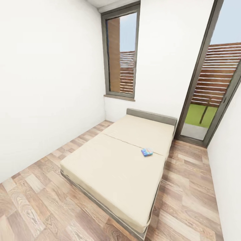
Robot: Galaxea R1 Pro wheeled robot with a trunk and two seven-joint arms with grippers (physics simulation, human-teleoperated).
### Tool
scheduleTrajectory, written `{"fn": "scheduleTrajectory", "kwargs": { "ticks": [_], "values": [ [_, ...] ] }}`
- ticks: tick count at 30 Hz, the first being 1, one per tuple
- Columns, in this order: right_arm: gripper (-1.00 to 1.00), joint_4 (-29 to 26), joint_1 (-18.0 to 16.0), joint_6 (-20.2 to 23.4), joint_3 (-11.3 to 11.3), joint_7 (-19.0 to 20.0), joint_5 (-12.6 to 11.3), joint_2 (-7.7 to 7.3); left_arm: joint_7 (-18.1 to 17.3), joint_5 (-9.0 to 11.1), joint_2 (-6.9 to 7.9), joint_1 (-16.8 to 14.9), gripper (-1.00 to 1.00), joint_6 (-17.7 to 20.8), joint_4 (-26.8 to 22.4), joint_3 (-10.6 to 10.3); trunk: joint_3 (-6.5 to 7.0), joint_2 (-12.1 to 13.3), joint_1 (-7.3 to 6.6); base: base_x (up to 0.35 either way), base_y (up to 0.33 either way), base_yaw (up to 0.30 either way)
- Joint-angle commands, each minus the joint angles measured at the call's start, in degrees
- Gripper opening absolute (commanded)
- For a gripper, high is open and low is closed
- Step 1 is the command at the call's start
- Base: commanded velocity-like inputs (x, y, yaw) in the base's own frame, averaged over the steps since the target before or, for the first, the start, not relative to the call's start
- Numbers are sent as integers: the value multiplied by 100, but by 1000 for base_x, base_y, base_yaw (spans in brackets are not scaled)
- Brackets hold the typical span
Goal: Put all the toys in the child's room - the three board games (two on the bed and one on the table), the two jigsaw puzzles on the table, and the tennis ball on the table - inside the toy box on the table in the child's room.
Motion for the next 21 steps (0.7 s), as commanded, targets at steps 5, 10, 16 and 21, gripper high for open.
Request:
{"fn": "scheduleTrajectory", "kwargs": {
  "ticks": [5, 10, 16, 21],
  "values": [
    [100, -2, -3, -14, 49, -22, -49, 2, 23, -60, -22, -3, 100, -31, 11, 42, -22, -12, 3, 0, -118, 282],
    [100, -2, -3, -14, 49, -22, -49, 8, 23, -60, -30, 0, 100, -30, 11, 42, -25, -12, 3, 0, -138, 284],
    [100, -2, -3, -14, 49, -22, -49, 9, 25, -60, -33, 1, 100, -32, 11, 42, -26, -12, 3, 0, -154, 290],
    [100, -2, -3, -14, 50, -22, -49, 9, 22, -60, -33, 1, 100, -33, 11, 42, -26, -12, 3, 0, -156, 292]
  ]
}}
